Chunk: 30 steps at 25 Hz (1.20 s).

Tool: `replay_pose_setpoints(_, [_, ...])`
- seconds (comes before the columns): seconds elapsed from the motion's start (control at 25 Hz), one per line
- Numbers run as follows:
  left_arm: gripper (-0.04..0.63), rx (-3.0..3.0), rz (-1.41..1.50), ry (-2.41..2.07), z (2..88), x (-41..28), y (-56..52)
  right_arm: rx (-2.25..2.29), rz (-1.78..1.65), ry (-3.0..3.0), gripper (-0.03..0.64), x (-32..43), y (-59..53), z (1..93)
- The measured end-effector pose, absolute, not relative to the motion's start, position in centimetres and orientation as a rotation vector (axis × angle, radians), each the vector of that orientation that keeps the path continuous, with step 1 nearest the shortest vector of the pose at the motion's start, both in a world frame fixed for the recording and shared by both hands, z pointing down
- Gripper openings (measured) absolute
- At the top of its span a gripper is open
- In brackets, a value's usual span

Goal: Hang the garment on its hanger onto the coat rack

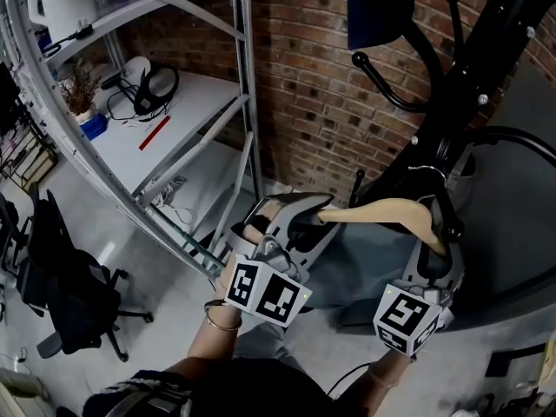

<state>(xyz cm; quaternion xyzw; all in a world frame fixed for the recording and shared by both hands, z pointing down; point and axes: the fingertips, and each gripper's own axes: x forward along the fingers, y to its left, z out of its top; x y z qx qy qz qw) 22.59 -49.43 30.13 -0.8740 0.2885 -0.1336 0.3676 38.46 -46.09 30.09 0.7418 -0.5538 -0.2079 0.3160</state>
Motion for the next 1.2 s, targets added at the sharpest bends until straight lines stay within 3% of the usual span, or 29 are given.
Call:
replay_pose_setpoints(0.16, [0.147,-2.239,-0.32,0.73,29.8,22.2,-47.9,1.922,-0.548,-1.465,0.168,37.7,-44.9,30.5])
replay_pose_setpoints(0.56, [0.147,-2.19,-0.293,0.812,28.8,20.5,-43.4,1.894,-0.547,-1.511,0.17,36.5,-39.8,30.1])
replay_pose_setpoints(0.72, [0.134,-2.197,-0.266,0.829,28.1,19.7,-40.4,1.913,-0.567,-1.536,0.103,35.7,-36.8,29.1])
replay_pose_setpoints(0.92, [0.018,-2.184,-0.239,0.87,27.4,18.9,-37.1,1.937,-0.581,-1.572,0.052,34.8,-33.3,27.8])
replay_pose_setpoints(1.2, [0.004,-2.19,-0.201,0.894,26.5,17.8,-34.1,1.982,-0.604,-1.698,0.028,32.4,-30.3,26.0])
